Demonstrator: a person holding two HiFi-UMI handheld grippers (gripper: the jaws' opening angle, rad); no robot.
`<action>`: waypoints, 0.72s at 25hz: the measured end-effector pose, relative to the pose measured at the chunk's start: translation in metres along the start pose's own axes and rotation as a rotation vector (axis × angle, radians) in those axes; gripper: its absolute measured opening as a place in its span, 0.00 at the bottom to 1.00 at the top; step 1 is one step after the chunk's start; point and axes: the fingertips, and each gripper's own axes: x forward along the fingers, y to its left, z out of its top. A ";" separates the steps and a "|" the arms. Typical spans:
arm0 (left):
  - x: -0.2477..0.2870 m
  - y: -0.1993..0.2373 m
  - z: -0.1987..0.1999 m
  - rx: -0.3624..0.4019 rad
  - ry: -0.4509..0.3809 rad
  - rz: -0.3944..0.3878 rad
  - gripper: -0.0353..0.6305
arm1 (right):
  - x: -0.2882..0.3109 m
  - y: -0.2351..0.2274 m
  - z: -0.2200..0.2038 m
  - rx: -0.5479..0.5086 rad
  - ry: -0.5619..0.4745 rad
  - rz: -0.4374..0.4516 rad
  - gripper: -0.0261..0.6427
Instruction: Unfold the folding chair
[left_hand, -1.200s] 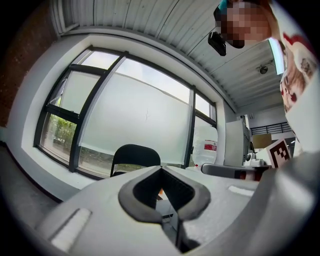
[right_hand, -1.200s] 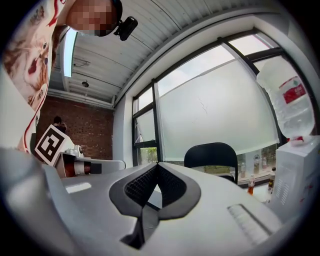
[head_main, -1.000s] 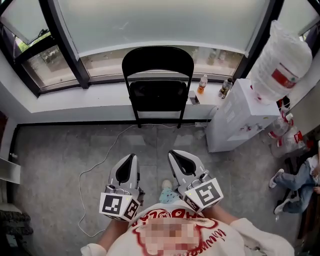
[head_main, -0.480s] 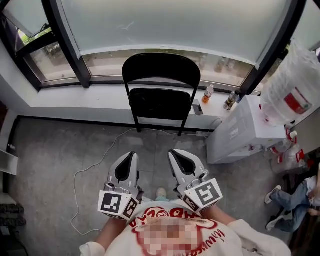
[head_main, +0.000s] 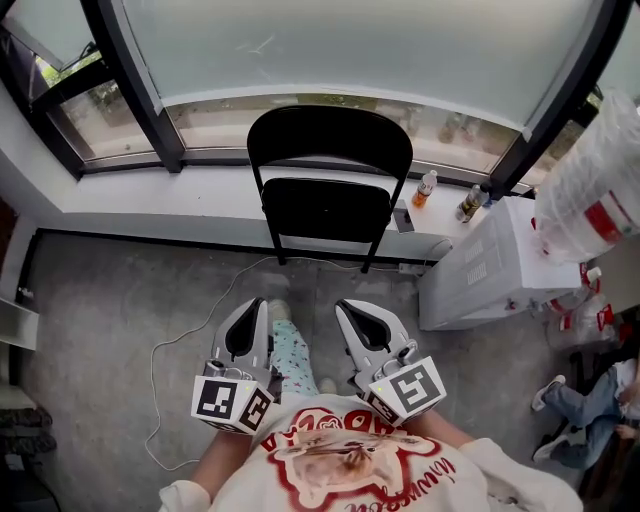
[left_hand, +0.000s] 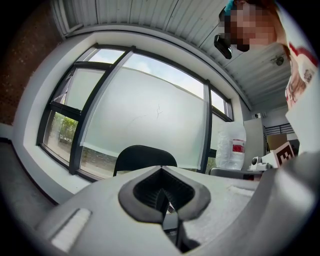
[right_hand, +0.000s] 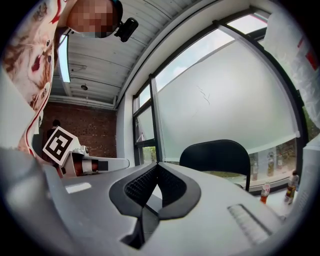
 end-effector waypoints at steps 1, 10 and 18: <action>0.008 0.002 0.002 -0.004 -0.005 -0.008 0.05 | 0.003 -0.004 0.001 -0.003 0.000 -0.008 0.07; 0.092 0.043 0.012 0.002 -0.006 -0.076 0.05 | 0.068 -0.055 0.000 -0.018 0.015 -0.080 0.07; 0.196 0.113 0.033 -0.014 0.009 -0.124 0.05 | 0.167 -0.112 0.002 -0.001 0.025 -0.149 0.07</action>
